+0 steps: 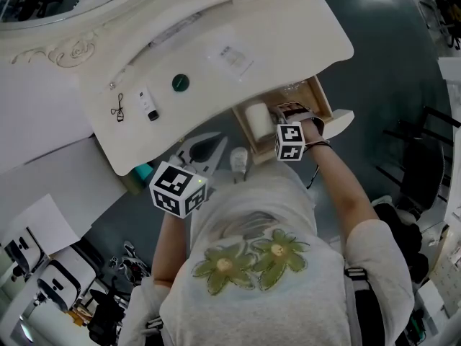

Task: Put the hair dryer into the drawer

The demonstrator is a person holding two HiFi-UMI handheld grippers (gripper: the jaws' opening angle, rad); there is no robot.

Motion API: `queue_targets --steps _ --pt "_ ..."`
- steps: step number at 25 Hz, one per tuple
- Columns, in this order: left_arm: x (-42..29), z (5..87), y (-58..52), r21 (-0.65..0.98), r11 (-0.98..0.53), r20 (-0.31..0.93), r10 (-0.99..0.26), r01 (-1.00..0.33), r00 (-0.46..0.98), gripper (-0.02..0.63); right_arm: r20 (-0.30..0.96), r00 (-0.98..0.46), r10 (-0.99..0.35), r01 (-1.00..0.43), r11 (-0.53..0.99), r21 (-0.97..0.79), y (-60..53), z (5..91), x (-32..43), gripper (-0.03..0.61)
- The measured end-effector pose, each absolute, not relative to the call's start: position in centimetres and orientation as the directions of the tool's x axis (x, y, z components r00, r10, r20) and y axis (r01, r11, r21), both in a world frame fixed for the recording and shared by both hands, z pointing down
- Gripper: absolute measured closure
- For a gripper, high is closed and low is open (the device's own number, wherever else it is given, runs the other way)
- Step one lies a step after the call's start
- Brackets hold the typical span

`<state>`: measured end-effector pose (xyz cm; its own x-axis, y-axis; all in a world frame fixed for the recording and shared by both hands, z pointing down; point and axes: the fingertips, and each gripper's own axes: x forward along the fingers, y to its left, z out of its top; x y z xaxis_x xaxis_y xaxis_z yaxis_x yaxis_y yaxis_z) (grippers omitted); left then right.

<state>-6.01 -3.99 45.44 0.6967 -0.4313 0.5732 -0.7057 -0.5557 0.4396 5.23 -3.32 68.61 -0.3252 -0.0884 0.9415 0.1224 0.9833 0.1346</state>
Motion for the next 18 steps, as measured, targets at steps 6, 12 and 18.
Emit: queue_targets --steps 6,12,18 --pt "-6.5 45.7 -3.8 0.439 -0.545 0.585 -0.43 -0.714 0.688 0.604 0.95 -0.306 -0.068 0.133 0.985 0.113 -3.4 70.0 5.6 0.333" --pt "-7.2 46.3 -3.1 0.446 -0.522 0.602 -0.426 -0.727 0.675 0.604 0.953 -0.294 -0.071 0.129 0.985 0.113 -3.9 70.7 5.5 0.333" --pt "-7.5 46.7 -2.9 0.45 -0.514 0.611 -0.419 -0.73 0.672 0.604 0.957 -0.281 -0.076 0.115 0.987 0.112 -4.3 71.7 5.5 0.333"
